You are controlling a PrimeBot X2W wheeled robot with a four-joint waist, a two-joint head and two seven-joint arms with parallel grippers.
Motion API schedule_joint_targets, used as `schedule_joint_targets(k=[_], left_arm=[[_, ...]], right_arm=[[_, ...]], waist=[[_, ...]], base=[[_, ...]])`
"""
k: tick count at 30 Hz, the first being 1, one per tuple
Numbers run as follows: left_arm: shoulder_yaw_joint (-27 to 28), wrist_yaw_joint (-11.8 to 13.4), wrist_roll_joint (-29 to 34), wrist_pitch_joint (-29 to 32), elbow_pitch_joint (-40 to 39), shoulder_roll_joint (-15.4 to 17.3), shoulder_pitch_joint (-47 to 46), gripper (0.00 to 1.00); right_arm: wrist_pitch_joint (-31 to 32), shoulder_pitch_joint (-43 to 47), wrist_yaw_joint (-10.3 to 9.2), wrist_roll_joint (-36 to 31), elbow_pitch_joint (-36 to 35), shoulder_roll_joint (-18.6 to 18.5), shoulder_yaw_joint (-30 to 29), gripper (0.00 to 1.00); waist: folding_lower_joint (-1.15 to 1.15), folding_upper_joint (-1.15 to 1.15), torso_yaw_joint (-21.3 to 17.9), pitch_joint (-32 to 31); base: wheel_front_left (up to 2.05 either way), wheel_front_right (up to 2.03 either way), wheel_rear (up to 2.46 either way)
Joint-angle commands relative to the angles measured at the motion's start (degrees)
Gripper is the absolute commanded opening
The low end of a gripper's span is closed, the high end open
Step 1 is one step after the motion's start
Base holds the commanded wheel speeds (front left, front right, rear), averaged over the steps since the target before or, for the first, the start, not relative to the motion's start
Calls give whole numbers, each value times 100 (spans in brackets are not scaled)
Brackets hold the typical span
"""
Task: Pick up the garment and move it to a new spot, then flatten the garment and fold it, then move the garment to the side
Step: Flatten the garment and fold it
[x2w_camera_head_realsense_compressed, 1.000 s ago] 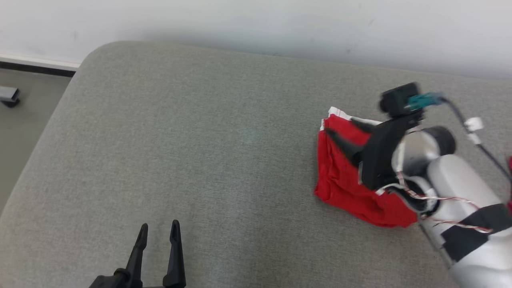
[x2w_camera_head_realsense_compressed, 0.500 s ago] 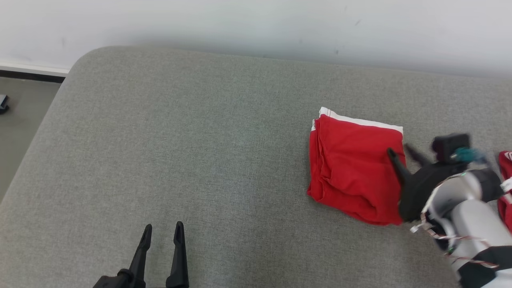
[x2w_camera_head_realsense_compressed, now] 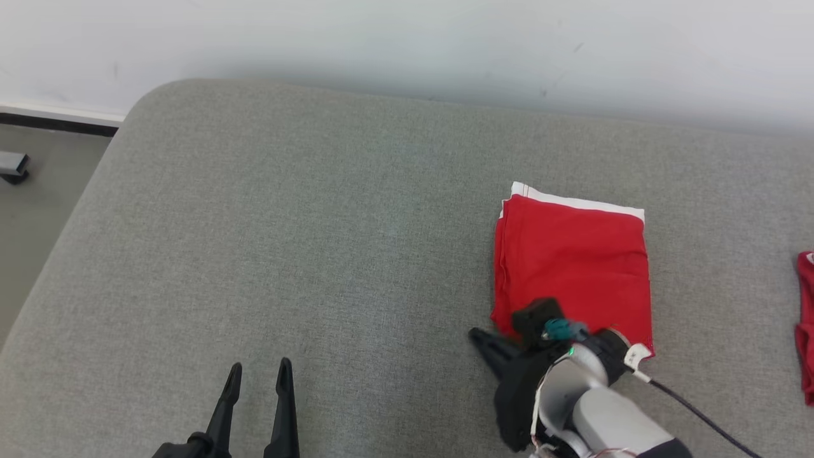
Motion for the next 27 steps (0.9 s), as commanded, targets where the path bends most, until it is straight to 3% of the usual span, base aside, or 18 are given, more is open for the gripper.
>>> schedule_joint_targets(k=[1, 8, 9, 10, 11, 22, 27], left_arm=[[24, 14, 12, -15, -5, -2, 85, 100], [124, -17, 141, -15, -20, -1, 209, 100], [156, -31, 196, -15, -44, -1, 240, 100], [167, -70, 263, -14, -48, -1, 270, 100], [202, -72, 311, -15, -59, 0, 292, 100], [792, -207, 674, -15, -116, 0, 404, 100], [971, -262, 818, -15, -33, -1, 347, 100]], right_arm=[[-30, 66, -16, 179, -92, 47, 54, 0], [-462, 429, -16, 881, -732, 170, -357, 0], [-539, 538, -16, 977, -845, 222, -488, 23], [-617, 632, -15, 1009, -992, 267, -608, 90], [-690, 704, -16, 1003, -1122, 284, -718, 100], [-1331, 2034, -15, 307, -2208, 419, -2569, 100], [-1378, 2466, -15, -92, -2395, 403, -3122, 100]], waist=[[0, 0, -46, -89], [0, 0, -236, -319], [0, 0, -296, -358], [0, 0, -351, -386], [0, 0, -422, -426], [0, 0, -967, -838], [0, 0, -1113, -926]], base=[[0, 0, 0], [0, 0, 0], [0, 0, 0], [0, 0, 0], [0, 0, 0], [0, 0, 0], [0, 0, 0]])
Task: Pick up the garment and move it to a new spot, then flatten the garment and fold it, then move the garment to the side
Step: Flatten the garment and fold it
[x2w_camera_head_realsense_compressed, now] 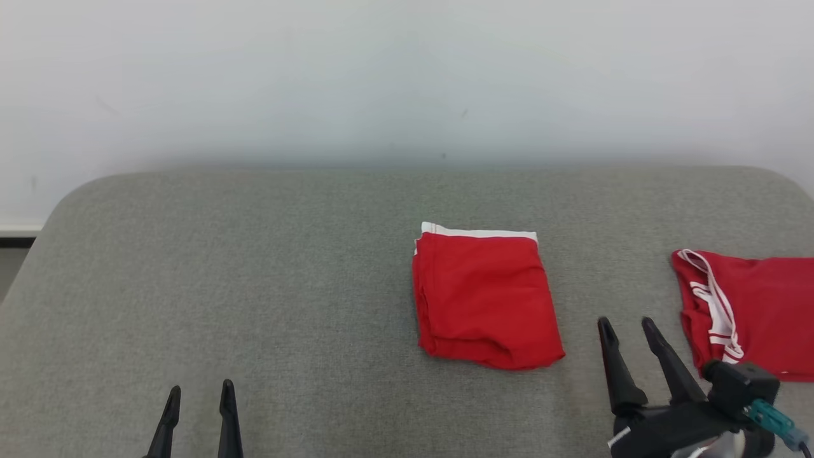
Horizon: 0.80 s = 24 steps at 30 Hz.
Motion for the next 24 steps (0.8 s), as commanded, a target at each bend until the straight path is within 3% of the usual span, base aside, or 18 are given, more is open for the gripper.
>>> schedule_joint_targets(k=[1, 10, 24], left_arm=[[45, -43, 58, -15, 27, -1, -6, 100], [275, -181, -35, -15, 337, -1, 103, 100], [349, -302, -40, -15, 569, 0, 200, 100]], right_arm=[[-47, 135, -15, -135, -30, -19, -88, 100], [-183, 426, -15, -322, 274, -205, -199, 100], [-361, 435, -15, -257, 825, -355, 84, 100]], waist=[[1, 0, -139, -120], [1, 0, -247, -276], [1, 0, -146, -301]], base=[[0, 0, 0], [0, 0, 0], [0, 0, 0]])
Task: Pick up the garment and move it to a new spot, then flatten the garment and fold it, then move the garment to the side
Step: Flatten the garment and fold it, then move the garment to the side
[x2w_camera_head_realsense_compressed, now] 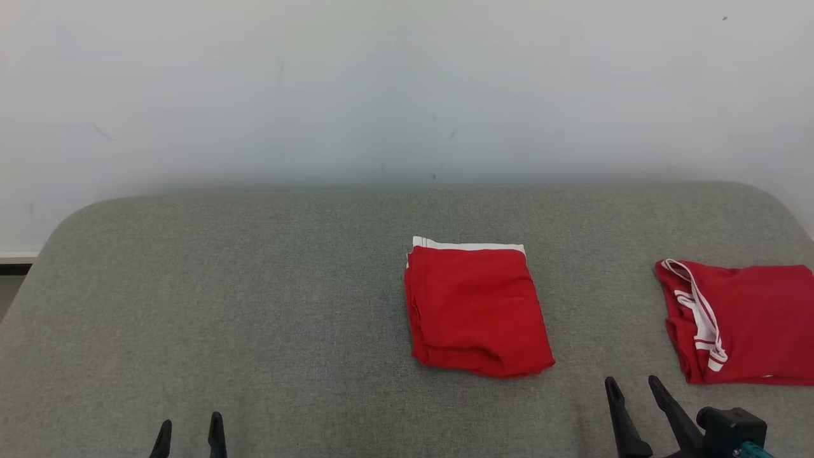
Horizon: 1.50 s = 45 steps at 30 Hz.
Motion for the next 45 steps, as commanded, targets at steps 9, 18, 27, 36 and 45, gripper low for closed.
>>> schedule_joint_targets(k=[9, 18, 27, 36, 45], left_arm=[[49, -36, -21, -15, -27, 1, 108, 100], [-28, -24, 12, -15, -51, 1, 118, 100], [-122, 14, -23, -15, -70, 1, 74, 100], [-307, 14, -113, -15, -127, 1, -27, 100], [-638, -16, -198, -15, -203, -3, -362, 100]], right_arm=[[-34, -76, -15, 36, 89, -50, 42, 100], [-39, -114, -14, 66, 180, 7, 109, 100], [242, -346, -14, 46, 131, -130, 185, 100], [2832, -1799, -15, 512, 502, -520, 211, 100], [4608, -2902, -14, 143, 1323, -452, -595, 100]], waist=[[0, 0, 3, 36], [0, 0, -10, 68], [0, 0, 44, 113], [0, 0, 377, 373], [0, 0, 996, 1008]], base=[[0, 0, 0], [0, 0, 0], [0, 0, 0], [0, 0, 0], [0, 0, 0]])
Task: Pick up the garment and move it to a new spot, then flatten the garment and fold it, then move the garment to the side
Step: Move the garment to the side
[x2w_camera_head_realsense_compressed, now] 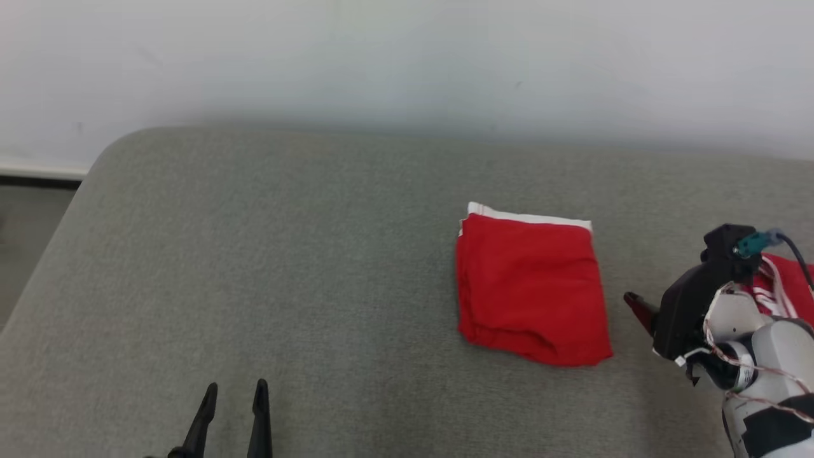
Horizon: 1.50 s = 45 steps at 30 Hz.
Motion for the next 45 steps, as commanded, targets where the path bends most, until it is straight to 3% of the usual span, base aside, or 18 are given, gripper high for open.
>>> schedule_joint_targets(k=[1, 8, 16, 17, 19, 25, 35, 38, 45], left_arm=[[-34, -41, -50, -15, -7, -4, -129, 100], [-154, -28, -108, -15, -45, -6, -309, 100], [-231, -5, -184, -15, -56, -5, -444, 100], [-241, -5, -194, -15, -51, -5, -457, 100], [-256, 2, -198, -15, -52, -5, -460, 100], [-216, 23, -209, -15, -86, -4, -458, 100], [-65, 25, -160, -14, -255, -5, -552, 100], [-20, 6, -155, -14, -288, -5, -624, 100], [-5, -42, -99, -15, -343, -2, -843, 100]], right_arm=[[172, -164, -14, -146, 71, 32, -110, 100], [671, -434, -14, -674, 253, 313, -548, 100], [983, -311, -14, -1161, 473, 622, -753, 100], [1017, -301, -14, -1216, 451, 635, -715, 94], [1004, -319, -14, -1304, 325, 569, -602, 1], [1087, -479, -16, -1329, -290, 29, 27, 0], [2000, -1042, -15, -385, -1711, -1307, 1746, 0], [2144, -1191, -15, -149, -1964, -1666, 2038, 0], [1984, -1456, -15, 13, -2072, -2128, 2401, 0]], waist=[[-1, -1, 441, 425], [-1, -1, 747, 750], [-1, -1, 800, 948], [-1, -1, 785, 953], [-1, -1, 743, 950], [-1, -1, 467, 861], [-1, -1, -432, 980], [-1, -1, -689, 1070], [-1, -1, -1116, 1382]], base=[[0, 0, 0], [0, 0, 0], [0, 0, 0], [0, 0, 0], [0, 0, 0], [0, 0, 0], [0, 0, 0], [0, 0, 0], [0, 0, 0]])
